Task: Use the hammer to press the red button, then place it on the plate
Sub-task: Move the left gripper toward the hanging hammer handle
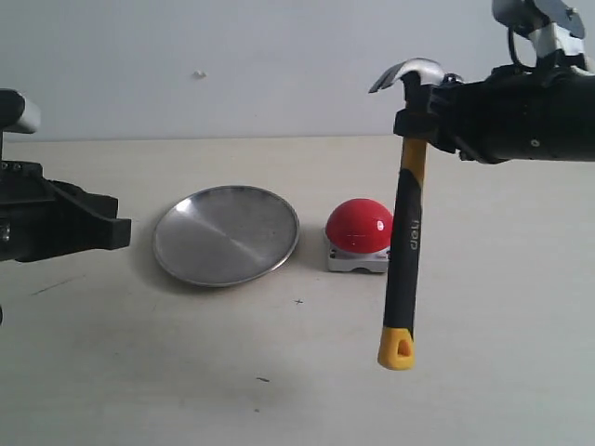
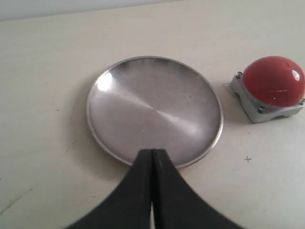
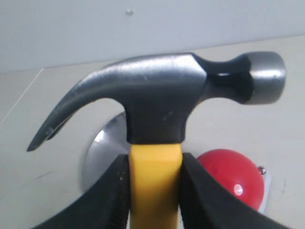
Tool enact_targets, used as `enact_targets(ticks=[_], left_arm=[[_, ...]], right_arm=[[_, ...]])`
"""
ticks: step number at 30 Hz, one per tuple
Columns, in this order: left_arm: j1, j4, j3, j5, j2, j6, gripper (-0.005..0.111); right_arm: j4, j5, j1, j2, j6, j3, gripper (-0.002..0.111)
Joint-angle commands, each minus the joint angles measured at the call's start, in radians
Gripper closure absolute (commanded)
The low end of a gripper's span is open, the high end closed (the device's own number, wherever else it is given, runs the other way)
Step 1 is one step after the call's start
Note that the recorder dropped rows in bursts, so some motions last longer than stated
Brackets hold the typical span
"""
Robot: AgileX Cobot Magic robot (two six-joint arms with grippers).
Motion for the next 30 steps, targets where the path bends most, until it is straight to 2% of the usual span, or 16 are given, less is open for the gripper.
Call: enact_targets(ticks=[1,6,8,12,13,17,19,30], left_arm=[[-0.008,0.034,-0.008,-0.109,-0.010,-0.010,0.107],[-0.016,0.184,-0.008,-0.209,-0.003,-0.122,0.107],[-0.016,0.321,-0.008,-0.295,0.026,-0.233,0.107],[-0.016,0.348,-0.008,-0.421,0.121,-0.245,0.104],[-0.016,0.348,-0.008,-0.440,0.138,-0.245,0.101],[-0.016,0.339,-0.008,-0.564,0.232,-0.268,0.059],[-0.016,0.326,-0.008,-0.599,0.259,-0.270,0.046],[-0.016,0.337,-0.028,-0.654,0.287,-0.268,0.045]], right_arm=[[0.035,0.013,0.088,0.052,0.054,-0.078,0.108],[0.035,0.009,0.138,0.118,0.120,-0.143,0.108],[0.035,-0.020,0.150,0.146,0.147,-0.173,0.108],[0.035,-0.025,0.150,0.150,0.174,-0.187,0.108],[0.035,-0.022,0.150,0.150,0.181,-0.187,0.108],[0.035,-0.058,0.156,0.150,0.191,-0.187,0.108],[0.035,-0.086,0.166,0.153,0.191,-0.194,0.108],[0.035,-0.127,0.231,0.213,0.208,-0.253,0.108]])
